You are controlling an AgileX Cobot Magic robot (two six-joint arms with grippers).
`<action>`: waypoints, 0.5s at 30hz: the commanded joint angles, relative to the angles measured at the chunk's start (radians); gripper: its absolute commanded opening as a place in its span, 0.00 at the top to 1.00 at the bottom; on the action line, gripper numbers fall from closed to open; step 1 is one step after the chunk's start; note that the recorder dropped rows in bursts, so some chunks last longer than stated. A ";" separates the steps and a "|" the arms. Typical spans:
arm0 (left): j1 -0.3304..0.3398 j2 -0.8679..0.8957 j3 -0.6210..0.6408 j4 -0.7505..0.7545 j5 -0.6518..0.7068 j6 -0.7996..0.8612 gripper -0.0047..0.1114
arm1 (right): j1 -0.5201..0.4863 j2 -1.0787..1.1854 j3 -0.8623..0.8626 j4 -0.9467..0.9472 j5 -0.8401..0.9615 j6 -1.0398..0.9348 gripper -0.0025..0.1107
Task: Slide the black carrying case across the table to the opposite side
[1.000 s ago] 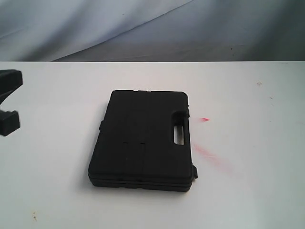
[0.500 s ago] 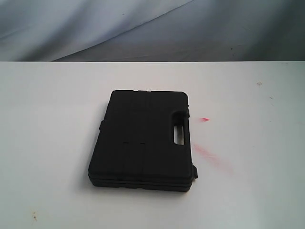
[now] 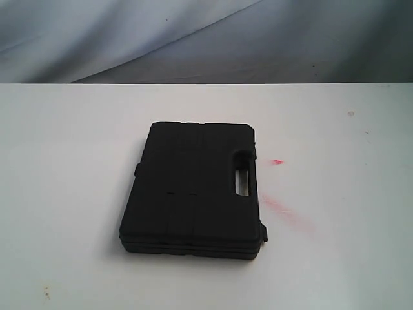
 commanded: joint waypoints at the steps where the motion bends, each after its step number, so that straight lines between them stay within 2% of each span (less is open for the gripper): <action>1: 0.003 -0.008 0.061 0.004 -0.026 0.003 0.96 | 0.002 -0.006 0.003 0.004 -0.002 0.001 0.98; 4: 0.003 -0.008 0.112 0.004 -0.085 0.002 0.96 | 0.002 -0.006 0.003 0.004 -0.002 0.001 0.98; 8: 0.003 -0.008 0.112 0.028 -0.058 0.002 0.96 | 0.002 -0.006 0.003 0.004 -0.002 0.001 0.98; 15: 0.002 -0.008 0.112 0.055 0.077 0.002 0.96 | 0.002 -0.006 0.003 0.004 -0.002 0.001 0.98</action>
